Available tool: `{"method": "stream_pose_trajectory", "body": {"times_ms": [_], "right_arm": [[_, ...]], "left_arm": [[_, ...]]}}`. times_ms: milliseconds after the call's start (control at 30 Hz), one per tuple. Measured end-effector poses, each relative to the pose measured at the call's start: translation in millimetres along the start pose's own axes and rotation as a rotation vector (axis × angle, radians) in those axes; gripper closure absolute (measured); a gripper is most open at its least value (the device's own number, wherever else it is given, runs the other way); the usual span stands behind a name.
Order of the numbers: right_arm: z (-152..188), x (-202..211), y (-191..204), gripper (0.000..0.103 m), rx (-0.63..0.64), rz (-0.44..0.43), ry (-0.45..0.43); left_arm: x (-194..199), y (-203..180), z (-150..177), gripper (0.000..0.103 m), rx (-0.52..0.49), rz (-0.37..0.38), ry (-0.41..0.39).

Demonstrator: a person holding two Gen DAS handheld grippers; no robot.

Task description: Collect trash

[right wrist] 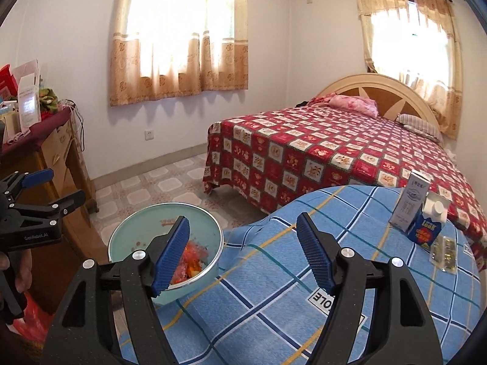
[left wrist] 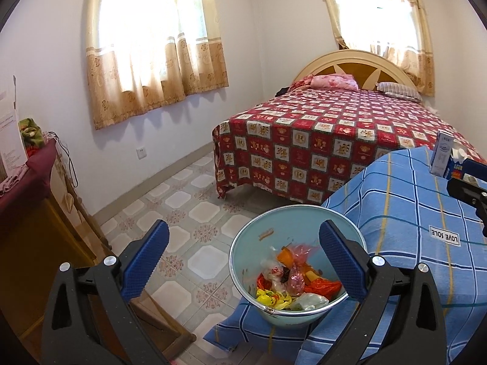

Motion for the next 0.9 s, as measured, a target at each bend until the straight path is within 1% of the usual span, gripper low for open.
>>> {"method": "stream_pose_trajectory", "body": {"times_ms": [900], "right_arm": [[9.4, 2.9, 0.3, 0.031, -0.007, -0.002, 0.004]], "left_arm": [[3.3, 0.6, -1.4, 0.006, -0.004, -0.005, -0.001]]}}
Point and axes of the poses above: each gripper's, at about its wrist camera, not at the fingertips, and x roughly against the way its jaws point, y to its left, z to its underside, the point moved 9 cm from there along -x, roughly the way its jaws point, and after that the axes turned 14 degrees about y, right-handed, at the moved point
